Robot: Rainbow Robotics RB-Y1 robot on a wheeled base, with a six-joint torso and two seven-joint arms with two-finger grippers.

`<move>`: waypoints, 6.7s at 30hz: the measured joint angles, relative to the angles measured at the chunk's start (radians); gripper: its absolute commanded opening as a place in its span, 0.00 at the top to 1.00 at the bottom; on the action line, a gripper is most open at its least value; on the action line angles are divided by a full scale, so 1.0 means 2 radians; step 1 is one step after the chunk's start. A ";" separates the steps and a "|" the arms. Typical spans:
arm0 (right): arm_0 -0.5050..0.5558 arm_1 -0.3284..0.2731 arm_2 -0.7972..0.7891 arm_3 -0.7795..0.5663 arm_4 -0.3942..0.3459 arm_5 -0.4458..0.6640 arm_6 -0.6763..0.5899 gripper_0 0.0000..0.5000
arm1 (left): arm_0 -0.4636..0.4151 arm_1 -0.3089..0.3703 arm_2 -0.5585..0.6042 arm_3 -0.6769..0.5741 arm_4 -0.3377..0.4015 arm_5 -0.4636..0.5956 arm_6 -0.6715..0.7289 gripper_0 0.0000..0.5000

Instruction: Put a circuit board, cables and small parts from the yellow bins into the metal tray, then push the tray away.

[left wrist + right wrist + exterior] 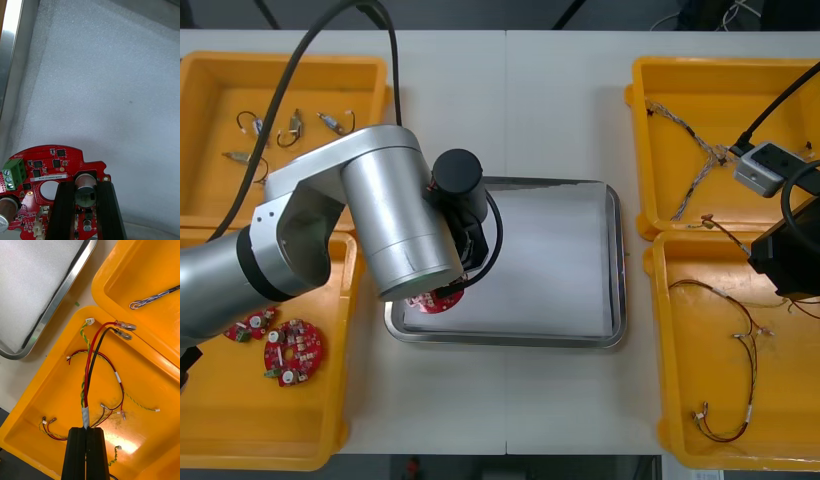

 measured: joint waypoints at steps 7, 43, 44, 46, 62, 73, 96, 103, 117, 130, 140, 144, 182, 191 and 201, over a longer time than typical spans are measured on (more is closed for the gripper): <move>0.000 0.000 0.000 0.000 0.000 0.000 0.000 1.00 | 0.000 -0.020 -0.018 0.043 -0.031 -0.014 0.000 1.00; 0.000 0.000 0.000 0.000 0.000 0.000 0.000 1.00 | 0.000 -0.025 -0.037 0.058 -0.036 -0.046 0.000 0.00; 0.000 0.000 0.000 0.000 0.000 0.000 0.000 1.00 | -0.001 -0.025 -0.037 0.056 -0.036 -0.046 0.000 0.00; 0.000 0.000 0.000 0.000 0.000 0.000 0.000 1.00 | -0.007 -0.023 -0.037 0.052 -0.028 -0.046 0.000 0.00; -0.001 0.000 0.004 0.002 0.000 0.000 0.000 1.00 | -0.106 0.106 0.080 -0.022 0.259 -0.004 0.004 0.00; -0.091 0.000 0.089 0.001 -0.001 0.000 0.001 1.00 | -0.123 0.213 0.190 0.008 0.364 0.021 -0.025 0.00; -0.311 0.087 0.419 0.091 0.038 -0.137 0.220 1.00 | -0.125 0.290 0.207 0.281 0.308 -0.033 -0.056 0.00; -0.341 0.126 0.480 0.143 0.039 -0.160 0.251 1.00 | -0.125 0.281 0.207 0.348 0.266 -0.064 -0.058 0.00; -0.347 0.162 0.572 0.200 0.102 -0.217 0.251 1.00 | -0.125 0.223 0.194 0.438 0.194 -0.155 -0.059 0.00; -0.347 0.191 0.577 0.246 0.110 -0.218 0.251 0.18 | -0.125 0.209 0.106 0.495 0.192 -0.228 -0.063 0.00; -0.348 0.189 0.577 0.243 0.111 -0.220 0.251 0.00 | -0.125 0.189 0.089 0.545 0.184 -0.271 -0.065 0.00; -0.348 0.177 0.568 0.217 0.100 -0.219 0.251 0.00 | -0.125 0.185 0.089 0.560 0.184 -0.272 -0.066 0.00; -0.348 -0.033 0.364 0.220 -0.094 -0.109 -0.066 0.00 | -0.125 0.140 0.017 0.624 0.192 -0.341 -0.100 0.03; -0.348 -0.052 0.359 0.289 -0.093 -0.109 -0.076 0.00 | -0.125 0.140 0.016 0.625 0.192 -0.344 -0.100 1.00; -0.326 -0.052 0.296 0.359 -0.062 -0.109 0.016 0.00 | -0.125 0.140 0.016 0.625 0.192 -0.345 -0.101 1.00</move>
